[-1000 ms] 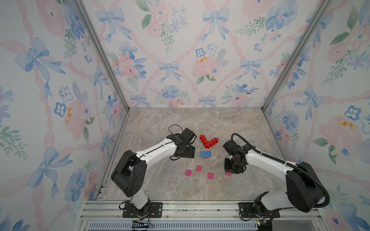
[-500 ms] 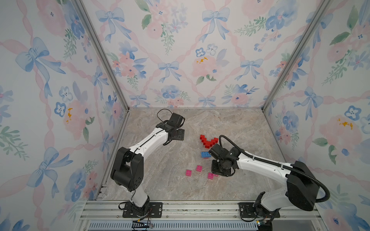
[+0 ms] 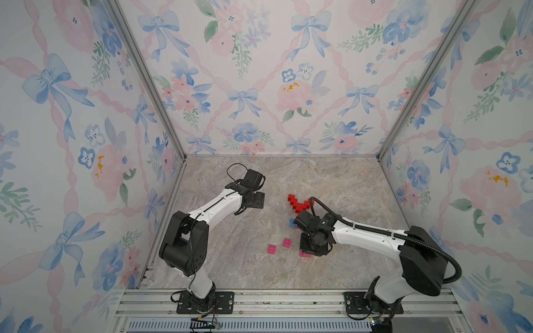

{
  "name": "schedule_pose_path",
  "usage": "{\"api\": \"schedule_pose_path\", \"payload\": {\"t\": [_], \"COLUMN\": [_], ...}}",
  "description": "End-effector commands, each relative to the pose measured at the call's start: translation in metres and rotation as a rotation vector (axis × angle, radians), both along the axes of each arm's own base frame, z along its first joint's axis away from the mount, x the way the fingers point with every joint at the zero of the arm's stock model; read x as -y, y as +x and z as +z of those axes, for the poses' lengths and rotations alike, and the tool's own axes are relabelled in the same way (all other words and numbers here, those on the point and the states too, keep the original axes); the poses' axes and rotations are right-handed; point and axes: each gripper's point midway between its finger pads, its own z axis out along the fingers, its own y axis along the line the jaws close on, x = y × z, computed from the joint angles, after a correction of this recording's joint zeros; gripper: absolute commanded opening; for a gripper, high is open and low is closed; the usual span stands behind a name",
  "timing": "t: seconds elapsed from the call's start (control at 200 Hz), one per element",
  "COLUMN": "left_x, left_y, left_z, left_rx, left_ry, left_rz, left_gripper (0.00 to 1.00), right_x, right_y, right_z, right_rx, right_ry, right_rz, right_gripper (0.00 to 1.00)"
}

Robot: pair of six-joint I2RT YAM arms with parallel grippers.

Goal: Assemble the letter v with lego
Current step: Assemble the lego brick with the lego brick.

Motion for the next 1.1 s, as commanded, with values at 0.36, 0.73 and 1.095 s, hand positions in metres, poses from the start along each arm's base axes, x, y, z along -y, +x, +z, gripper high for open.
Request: {"api": "schedule_pose_path", "payload": {"t": [0.36, 0.73, 1.095], "left_x": [0.032, 0.067, 0.063], "left_y": [-0.025, -0.044, -0.06], "left_z": [0.01, 0.003, -0.006], "left_rx": [0.014, -0.025, -0.028], "left_ry": [-0.28, -0.558, -0.592], "left_rz": [-0.072, -0.102, -0.064], "left_gripper": [0.69, 0.68, 0.65], "right_x": [0.026, 0.031, 0.041], "right_y": [0.0, 0.004, 0.003], "right_z": [-0.007, -0.018, -0.027], "right_rx": [-0.019, -0.06, -0.111], "right_ry": [-0.115, -0.154, -0.217], "right_rz": [0.0, 0.164, 0.252], "right_gripper": [0.0, 0.0, 0.0]}}
